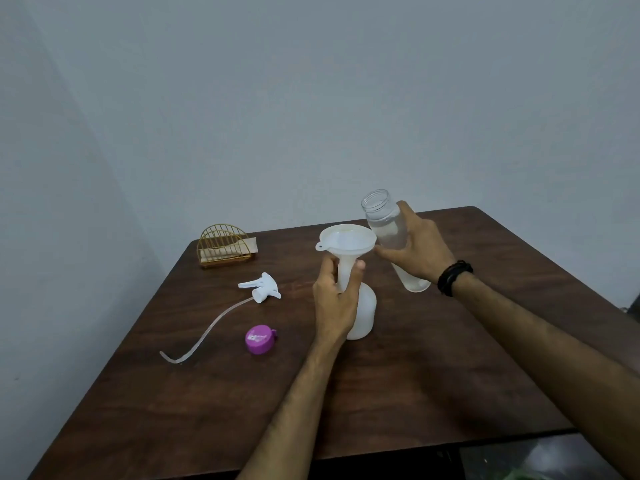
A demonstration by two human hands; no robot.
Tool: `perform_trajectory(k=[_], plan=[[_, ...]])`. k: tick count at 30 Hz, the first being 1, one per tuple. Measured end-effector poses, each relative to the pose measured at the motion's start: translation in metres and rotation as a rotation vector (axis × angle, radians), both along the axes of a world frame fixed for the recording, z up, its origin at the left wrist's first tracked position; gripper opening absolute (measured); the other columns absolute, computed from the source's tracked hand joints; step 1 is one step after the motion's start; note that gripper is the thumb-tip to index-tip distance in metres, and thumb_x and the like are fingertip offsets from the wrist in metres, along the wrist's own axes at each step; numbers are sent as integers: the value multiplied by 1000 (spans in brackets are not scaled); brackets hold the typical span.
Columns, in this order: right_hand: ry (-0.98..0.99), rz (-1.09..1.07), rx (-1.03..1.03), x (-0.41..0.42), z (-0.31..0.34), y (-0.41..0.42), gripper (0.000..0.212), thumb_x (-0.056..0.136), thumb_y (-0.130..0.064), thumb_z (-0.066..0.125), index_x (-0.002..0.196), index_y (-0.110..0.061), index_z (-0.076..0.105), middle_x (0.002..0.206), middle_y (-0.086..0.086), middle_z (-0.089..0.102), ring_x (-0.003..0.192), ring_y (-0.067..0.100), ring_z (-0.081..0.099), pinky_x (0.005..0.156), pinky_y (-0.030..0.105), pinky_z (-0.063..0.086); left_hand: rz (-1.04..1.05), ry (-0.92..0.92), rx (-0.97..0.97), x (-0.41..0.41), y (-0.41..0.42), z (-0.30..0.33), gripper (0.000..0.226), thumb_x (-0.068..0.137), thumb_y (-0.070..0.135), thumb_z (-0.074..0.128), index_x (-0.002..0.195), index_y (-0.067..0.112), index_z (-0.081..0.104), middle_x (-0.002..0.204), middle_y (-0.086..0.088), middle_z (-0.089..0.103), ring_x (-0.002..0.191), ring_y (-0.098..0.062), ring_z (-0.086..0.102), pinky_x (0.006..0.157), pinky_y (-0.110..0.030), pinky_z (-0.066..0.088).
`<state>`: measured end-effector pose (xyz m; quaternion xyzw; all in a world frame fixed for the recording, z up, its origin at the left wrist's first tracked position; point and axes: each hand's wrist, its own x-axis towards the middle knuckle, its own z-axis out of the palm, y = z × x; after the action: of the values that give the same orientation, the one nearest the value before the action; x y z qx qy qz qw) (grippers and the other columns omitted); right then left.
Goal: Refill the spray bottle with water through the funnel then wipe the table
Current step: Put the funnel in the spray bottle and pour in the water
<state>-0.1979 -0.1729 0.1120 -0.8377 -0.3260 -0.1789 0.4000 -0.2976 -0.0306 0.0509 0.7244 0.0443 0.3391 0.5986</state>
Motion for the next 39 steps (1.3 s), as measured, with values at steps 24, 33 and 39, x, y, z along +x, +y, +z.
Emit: perform_trajectory(k=[24, 33, 39], plan=[[-118, -36, -240, 0, 21, -18, 48, 75, -27, 76, 114, -24, 47, 90, -3, 64, 78, 24, 62, 63, 41, 55, -98, -197, -349, 10, -5, 28, 87, 63, 31, 87, 139, 16, 49, 120, 2, 65, 109, -8, 67, 86, -23, 55], [-254, -80, -368, 2, 33, -23, 40, 77, -23, 68, 113, -24, 50, 87, 2, 63, 74, 28, 59, 58, 35, 48, -90, -189, -348, 12, -4, 26, 77, 74, 7, 84, 141, 11, 44, 125, -5, 61, 109, -7, 67, 84, -20, 54], [-274, -94, -437, 4, 37, -24, 39, 81, -23, 66, 117, -25, 49, 89, 1, 61, 75, 26, 58, 60, 32, 40, -80, -187, -325, 13, -5, 26, 75, 77, 3, 83, 141, 13, 44, 128, -8, 60, 109, -6, 67, 83, -20, 54]])
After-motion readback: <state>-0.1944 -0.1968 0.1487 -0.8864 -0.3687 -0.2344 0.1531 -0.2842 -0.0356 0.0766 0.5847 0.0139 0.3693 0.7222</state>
